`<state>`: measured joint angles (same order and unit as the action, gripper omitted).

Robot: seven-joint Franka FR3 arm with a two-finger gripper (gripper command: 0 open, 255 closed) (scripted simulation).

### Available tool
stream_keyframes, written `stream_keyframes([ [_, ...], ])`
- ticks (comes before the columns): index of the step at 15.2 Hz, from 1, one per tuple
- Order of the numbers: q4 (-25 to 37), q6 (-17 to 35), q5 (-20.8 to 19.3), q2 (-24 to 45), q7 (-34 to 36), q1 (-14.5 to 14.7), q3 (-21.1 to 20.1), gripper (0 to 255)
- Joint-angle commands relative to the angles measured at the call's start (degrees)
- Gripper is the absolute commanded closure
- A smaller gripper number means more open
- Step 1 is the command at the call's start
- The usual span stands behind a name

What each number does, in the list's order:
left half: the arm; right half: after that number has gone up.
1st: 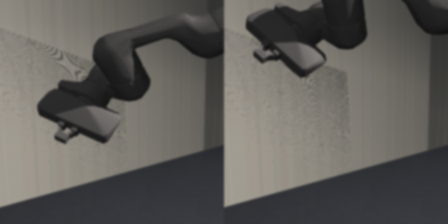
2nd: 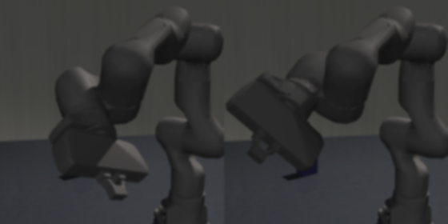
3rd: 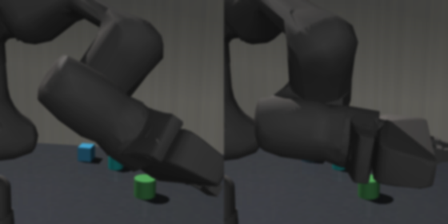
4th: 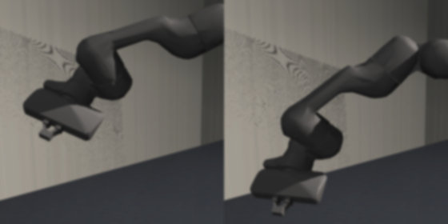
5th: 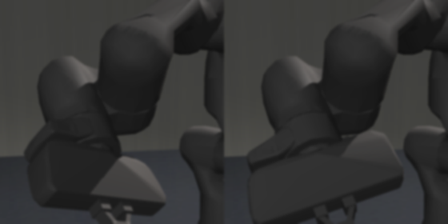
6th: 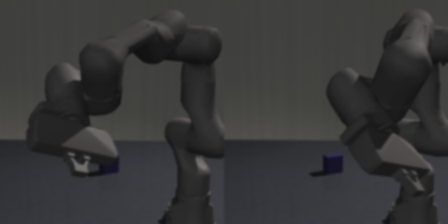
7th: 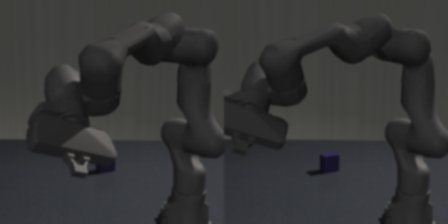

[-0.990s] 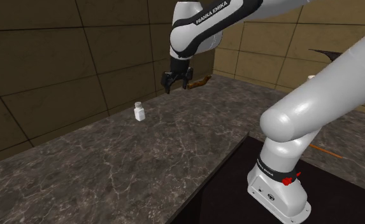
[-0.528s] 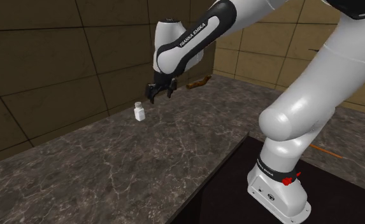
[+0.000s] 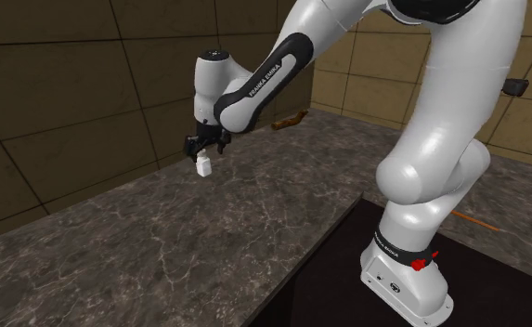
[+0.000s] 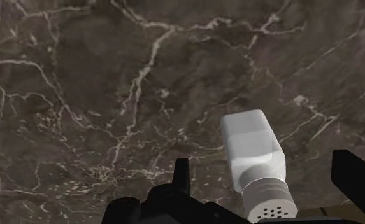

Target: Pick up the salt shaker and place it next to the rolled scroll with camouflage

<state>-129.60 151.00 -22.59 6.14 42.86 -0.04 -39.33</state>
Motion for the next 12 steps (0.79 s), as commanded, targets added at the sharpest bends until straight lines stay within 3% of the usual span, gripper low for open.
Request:
stream_keyframes([
  [1,1.3,1.0,-4.8,3.1,3.7,1.1,1.0,0],
  [7,3.3,3.0,-12.7,9.0,9.2,3.8,4.6,0],
  [12,3.3,3.0,-12.7,9.0,9.2,3.9,4.7,0],
])
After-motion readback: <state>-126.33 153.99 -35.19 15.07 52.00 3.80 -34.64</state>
